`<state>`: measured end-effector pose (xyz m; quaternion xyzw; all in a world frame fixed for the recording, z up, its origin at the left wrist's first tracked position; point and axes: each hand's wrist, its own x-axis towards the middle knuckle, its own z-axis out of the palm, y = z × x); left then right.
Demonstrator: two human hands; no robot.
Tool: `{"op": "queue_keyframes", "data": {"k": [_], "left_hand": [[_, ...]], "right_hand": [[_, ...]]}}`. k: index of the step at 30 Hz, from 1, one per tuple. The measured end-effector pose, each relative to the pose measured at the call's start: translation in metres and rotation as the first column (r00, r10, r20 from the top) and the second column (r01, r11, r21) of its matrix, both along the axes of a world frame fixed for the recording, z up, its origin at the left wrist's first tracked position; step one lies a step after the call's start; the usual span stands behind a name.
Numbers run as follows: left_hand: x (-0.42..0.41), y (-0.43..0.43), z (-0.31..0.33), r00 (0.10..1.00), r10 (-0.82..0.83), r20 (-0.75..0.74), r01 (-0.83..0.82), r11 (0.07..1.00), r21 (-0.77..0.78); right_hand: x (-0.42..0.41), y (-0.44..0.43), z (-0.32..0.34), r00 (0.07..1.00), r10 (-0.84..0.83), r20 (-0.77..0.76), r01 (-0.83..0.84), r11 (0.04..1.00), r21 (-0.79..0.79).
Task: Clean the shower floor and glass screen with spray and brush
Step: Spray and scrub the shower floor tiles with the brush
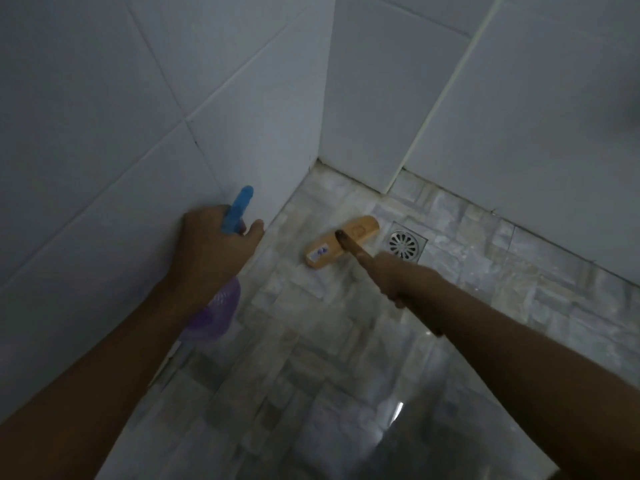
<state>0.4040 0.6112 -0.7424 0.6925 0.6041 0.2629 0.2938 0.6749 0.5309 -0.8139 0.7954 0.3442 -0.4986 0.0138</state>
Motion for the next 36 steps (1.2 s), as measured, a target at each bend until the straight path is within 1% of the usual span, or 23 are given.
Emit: {"op": "queue_keyframes", "data": {"k": [4, 7, 9, 12, 14, 17, 19, 21, 24, 26, 28, 30, 32, 36], "left_hand": [[0.000, 0.000, -0.001, 1.000, 0.014, 0.012, -0.014, 1.000, -0.012], [0.000, 0.001, -0.003, 1.000, 0.002, 0.017, -0.002, 1.000, 0.011], [0.001, 0.002, -0.004, 1.000, -0.006, 0.015, 0.006, 1.000, 0.020], [-0.001, 0.002, -0.005, 1.000, -0.020, 0.016, 0.020, 0.999, 0.035], [-0.002, 0.002, -0.006, 1.000, -0.022, 0.020, 0.021, 0.999, 0.036], [-0.003, 0.001, -0.005, 0.999, -0.036, -0.003, 0.036, 0.998, 0.054], [-0.003, 0.001, -0.004, 0.999, -0.042, -0.008, 0.043, 0.997, 0.060], [-0.005, -0.001, -0.003, 0.999, -0.044, -0.010, 0.044, 0.998, 0.044], [-0.013, -0.008, -0.006, 0.999, -0.037, -0.016, 0.037, 0.999, -0.020], [-0.022, -0.015, -0.008, 0.999, -0.026, -0.019, 0.025, 0.998, -0.051], [-0.032, -0.024, -0.010, 0.999, -0.002, -0.035, -0.001, 0.997, -0.071], [-0.042, -0.036, -0.012, 0.998, 0.052, -0.025, -0.055, 0.991, -0.121], [-0.053, -0.054, -0.016, 0.996, 0.091, 0.008, -0.087, 0.974, -0.210], [-0.077, -0.094, -0.029, 0.990, 0.141, 0.006, -0.126, 0.903, -0.410]], "right_hand": [[-0.020, 0.084, -0.005, 0.999, 0.024, 0.027, -0.027, 0.995, 0.099], [-0.020, 0.119, -0.002, 1.000, 0.014, 0.011, -0.015, 0.996, 0.091], [-0.014, 0.111, 0.003, 1.000, 0.001, -0.012, 0.000, 0.998, 0.068], [-0.003, 0.068, 0.006, 0.999, 0.041, 0.035, -0.043, 0.998, 0.049], [0.007, 0.030, 0.007, 0.997, 0.065, 0.048, -0.065, 0.998, 0.006], [0.012, -0.011, 0.011, 0.996, 0.091, 0.026, -0.089, 0.993, -0.077], [0.002, -0.016, 0.014, 0.994, 0.109, 0.019, -0.107, 0.989, -0.097], [-0.018, -0.002, 0.011, 0.990, 0.141, 0.025, -0.139, 0.988, -0.063], [-0.053, 0.043, -0.005, 0.983, 0.176, 0.055, -0.179, 0.983, 0.052], [-0.068, 0.067, -0.011, 0.981, 0.190, 0.032, -0.192, 0.978, 0.083], [-0.070, 0.069, -0.010, 0.982, 0.187, 0.009, -0.187, 0.979, 0.086], [-0.065, 0.046, -0.007, 0.986, 0.165, -0.009, -0.164, 0.984, 0.067], [-0.059, 0.006, -0.003, 0.988, 0.155, -0.014, -0.154, 0.987, 0.035], [-0.052, -0.065, 0.008, 0.985, 0.171, -0.017, -0.172, 0.983, -0.060]]}}
